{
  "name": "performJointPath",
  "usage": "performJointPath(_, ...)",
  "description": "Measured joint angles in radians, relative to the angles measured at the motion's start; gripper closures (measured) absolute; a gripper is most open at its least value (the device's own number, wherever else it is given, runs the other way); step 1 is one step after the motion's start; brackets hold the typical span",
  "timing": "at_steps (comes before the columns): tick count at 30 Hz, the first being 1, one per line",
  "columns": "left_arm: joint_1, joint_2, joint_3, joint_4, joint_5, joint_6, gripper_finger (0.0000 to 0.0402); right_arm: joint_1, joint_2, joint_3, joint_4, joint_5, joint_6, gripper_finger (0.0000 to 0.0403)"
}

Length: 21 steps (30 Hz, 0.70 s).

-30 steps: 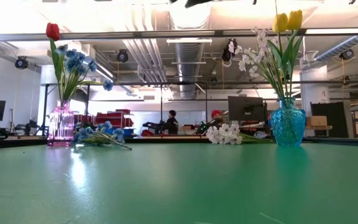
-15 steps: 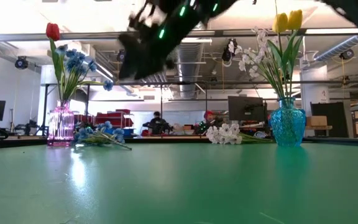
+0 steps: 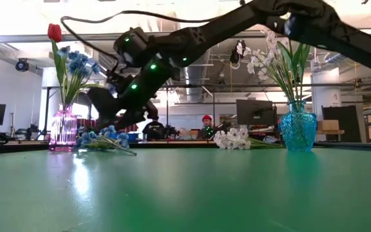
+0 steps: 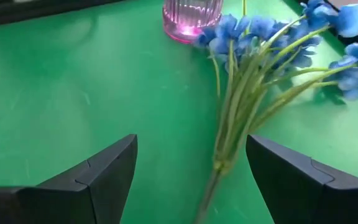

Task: Sort flowers into vase by color
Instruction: Put the blue flowers into the purple vase

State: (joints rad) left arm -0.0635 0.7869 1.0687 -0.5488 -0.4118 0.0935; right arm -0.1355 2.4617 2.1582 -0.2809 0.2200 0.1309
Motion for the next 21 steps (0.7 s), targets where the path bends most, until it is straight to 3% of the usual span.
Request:
performJointPath(5,0.000,0.004,-0.001,-0.001,0.000,0.001,0.0180,-0.018,0.050,0.050,-0.039,0.016,0.034,0.0126)
performJointPath(11,0.000,0.011,-0.001,0.000,0.000,0.001,0.0180,-0.032,0.077,0.048,-0.050,0.005,0.056,0.0172)
performJointPath(21,0.000,0.020,-0.001,0.003,0.000,0.000,0.0180,-0.031,0.080,0.047,-0.116,-0.001,0.057,0.0306)
